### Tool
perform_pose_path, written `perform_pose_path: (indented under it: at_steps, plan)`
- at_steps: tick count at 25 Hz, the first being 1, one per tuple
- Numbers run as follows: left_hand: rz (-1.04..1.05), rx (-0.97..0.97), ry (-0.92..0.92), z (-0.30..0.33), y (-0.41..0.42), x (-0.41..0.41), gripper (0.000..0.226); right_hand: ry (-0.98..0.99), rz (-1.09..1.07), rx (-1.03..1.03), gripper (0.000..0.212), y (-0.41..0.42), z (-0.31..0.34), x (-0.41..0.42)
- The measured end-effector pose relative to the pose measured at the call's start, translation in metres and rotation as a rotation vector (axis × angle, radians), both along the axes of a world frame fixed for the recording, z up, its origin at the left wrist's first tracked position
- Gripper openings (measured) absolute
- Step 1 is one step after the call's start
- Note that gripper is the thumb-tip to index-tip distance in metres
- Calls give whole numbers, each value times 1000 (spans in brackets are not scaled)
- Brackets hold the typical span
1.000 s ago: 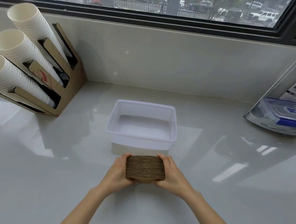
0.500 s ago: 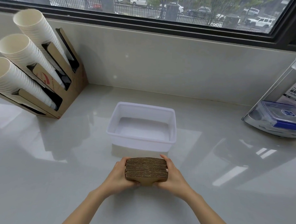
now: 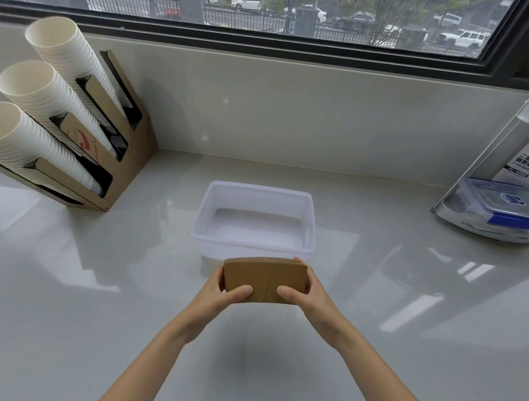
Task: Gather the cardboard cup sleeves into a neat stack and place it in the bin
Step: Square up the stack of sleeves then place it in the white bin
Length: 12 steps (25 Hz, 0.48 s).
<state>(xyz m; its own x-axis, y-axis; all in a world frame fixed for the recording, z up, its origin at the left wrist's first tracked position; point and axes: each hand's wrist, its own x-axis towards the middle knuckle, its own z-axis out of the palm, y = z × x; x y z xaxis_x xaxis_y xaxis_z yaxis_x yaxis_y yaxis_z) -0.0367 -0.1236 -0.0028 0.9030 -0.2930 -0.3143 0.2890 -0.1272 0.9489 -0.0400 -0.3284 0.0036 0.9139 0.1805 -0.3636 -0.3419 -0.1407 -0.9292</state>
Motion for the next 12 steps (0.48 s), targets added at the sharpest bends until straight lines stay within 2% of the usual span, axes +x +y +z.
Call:
perform_pose_path:
  at_steps: [2,6,12]
  plan:
    - [2,-37,2,3,0,3,73,-8,-19,26,97,0,3,4]
    - [23,-104,20,10,-1,11,80,-41,-45,53,103,4,10,9]
    - [104,-150,-56,28,-11,30,80,-77,-71,91,92,9,26,26]
